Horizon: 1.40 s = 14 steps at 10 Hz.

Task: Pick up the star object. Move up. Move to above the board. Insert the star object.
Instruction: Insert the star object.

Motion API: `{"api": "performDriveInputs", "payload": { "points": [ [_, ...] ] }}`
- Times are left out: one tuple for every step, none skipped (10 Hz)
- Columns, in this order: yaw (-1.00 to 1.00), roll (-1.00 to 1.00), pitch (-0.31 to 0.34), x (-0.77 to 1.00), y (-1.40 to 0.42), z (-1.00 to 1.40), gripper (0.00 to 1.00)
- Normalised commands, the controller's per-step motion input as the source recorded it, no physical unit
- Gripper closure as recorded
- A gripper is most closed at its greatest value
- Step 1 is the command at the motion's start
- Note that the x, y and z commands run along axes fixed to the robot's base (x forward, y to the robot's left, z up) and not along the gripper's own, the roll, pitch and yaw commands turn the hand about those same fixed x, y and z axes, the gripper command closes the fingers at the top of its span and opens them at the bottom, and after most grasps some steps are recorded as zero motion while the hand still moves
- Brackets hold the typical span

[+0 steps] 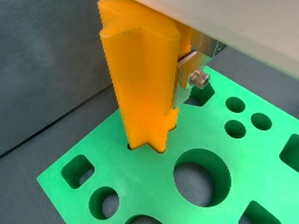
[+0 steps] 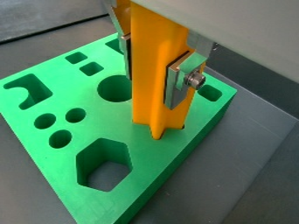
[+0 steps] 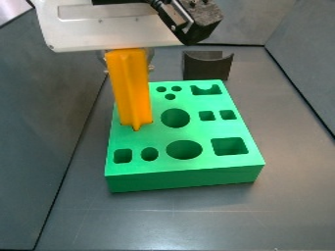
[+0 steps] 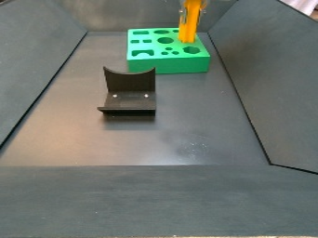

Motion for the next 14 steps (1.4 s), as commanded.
{"api": "performDriveInputs", "payload": {
  "points": [
    [-0.08, 0.41, 0.194, 0.13, 0.01, -0.26, 1.00],
    [-0.13, 0.44, 0.214, 0.15, 0.03, -0.17, 1.00],
    [-0.08, 0.50, 0.189, 0.07, 0.06, 0.00, 1.00],
    [-0.09, 0.50, 0.164, 0.13, 0.07, -0.01, 1.00],
    [-0.17, 0.46, 0.124, 0.50, 0.00, -0.33, 1.00],
    [-0.23, -0.10, -0.019, 0.42, 0.01, -0.31, 1.00],
    [-0.19, -0.24, 0.000, 0.29, 0.23, -0.63, 1.00],
    [-0.10, -0.21, 0.083, 0.19, 0.28, -0.71, 1.00],
    [-0.11, -0.22, 0.096, 0.14, 0.28, -0.67, 1.00],
    [-0.15, -0.24, 0.099, 0.10, 0.27, -0.62, 1.00],
    [-0.10, -0.28, 0.000, 0.00, 0.17, -0.48, 1.00],
    [0.00, -0.04, 0.000, 0.00, 0.00, 0.00, 1.00],
    [0.00, 0.00, -0.007, 0.00, 0.00, 0.00, 1.00],
    [0.00, 0.00, 0.000, 0.00, 0.00, 0.00, 1.00]
  ]
}}
